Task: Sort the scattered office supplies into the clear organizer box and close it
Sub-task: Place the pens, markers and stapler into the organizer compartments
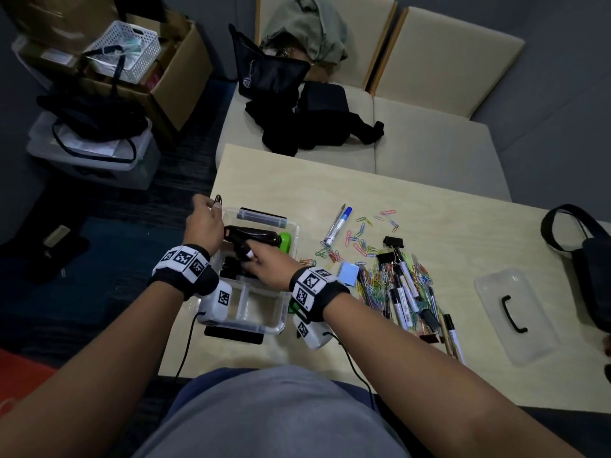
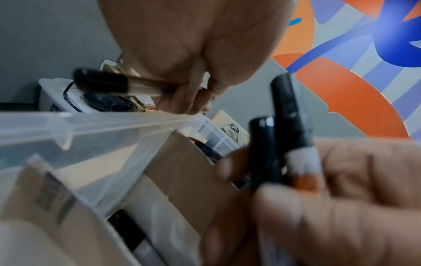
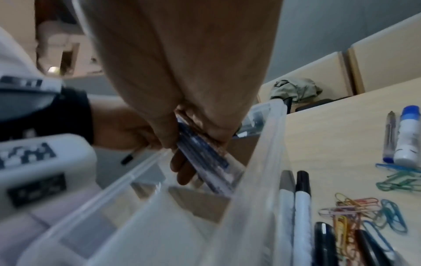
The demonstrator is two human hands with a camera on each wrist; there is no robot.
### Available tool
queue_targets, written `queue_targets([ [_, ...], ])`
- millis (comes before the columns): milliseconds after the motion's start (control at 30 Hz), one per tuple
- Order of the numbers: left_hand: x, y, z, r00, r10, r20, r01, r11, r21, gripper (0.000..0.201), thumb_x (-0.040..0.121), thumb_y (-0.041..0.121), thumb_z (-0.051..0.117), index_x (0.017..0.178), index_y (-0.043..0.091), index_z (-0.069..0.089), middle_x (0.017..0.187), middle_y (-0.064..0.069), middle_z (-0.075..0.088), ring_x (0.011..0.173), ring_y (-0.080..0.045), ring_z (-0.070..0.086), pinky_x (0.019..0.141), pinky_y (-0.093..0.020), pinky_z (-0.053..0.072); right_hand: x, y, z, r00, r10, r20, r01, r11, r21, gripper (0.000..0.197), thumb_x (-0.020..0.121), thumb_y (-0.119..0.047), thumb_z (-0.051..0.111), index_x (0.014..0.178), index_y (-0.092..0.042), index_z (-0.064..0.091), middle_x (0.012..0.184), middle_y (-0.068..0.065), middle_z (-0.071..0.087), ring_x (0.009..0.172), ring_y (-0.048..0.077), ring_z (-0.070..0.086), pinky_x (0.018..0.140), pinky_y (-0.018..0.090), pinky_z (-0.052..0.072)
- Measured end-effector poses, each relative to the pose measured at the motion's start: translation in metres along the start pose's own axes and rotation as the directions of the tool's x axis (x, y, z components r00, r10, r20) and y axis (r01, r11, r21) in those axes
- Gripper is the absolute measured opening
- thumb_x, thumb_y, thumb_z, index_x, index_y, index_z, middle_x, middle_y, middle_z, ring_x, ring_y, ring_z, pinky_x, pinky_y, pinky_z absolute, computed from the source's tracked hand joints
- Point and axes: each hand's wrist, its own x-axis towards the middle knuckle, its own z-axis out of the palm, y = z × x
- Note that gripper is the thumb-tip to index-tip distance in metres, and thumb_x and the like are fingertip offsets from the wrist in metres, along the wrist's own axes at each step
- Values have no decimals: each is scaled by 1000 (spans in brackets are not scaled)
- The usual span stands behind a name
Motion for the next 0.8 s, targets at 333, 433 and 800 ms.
queue_targets([
  [333, -4, 3, 5, 1000, 31, -2, -31, 995, 92, 22, 103, 26, 38, 111, 7, 42, 90, -19, 57, 75, -31, 51, 67, -35, 37, 44, 15, 31, 973, 125, 192, -54, 939, -341, 46, 97, -20, 53, 142, -14, 46, 118, 15, 66, 97, 31, 64, 78, 30, 46],
  [433, -3, 2, 7, 999, 42, -6, -41, 993, 106, 21, 102, 27, 38, 109, 8, 41, 91, -21, 59, 77, -35, 54, 67, -36, 39, 50, 18, 29, 961, 160, 224, -57, 912, -406, 40, 99, -23, 53, 136, -9, 52, 119, 15, 65, 96, 30, 62, 79, 30, 45],
  [800, 0, -5, 6, 995, 95, 22, -95, 995, 35, 33, 102, 23, 35, 128, 38, 48, 88, -15, 65, 64, -27, 55, 65, -34, 50, 45, 19, 25, 941, 211, 264, -63, 877, -476, 34, 103, -22, 46, 127, -1, 59, 118, 18, 65, 102, 32, 61, 83, 31, 47],
])
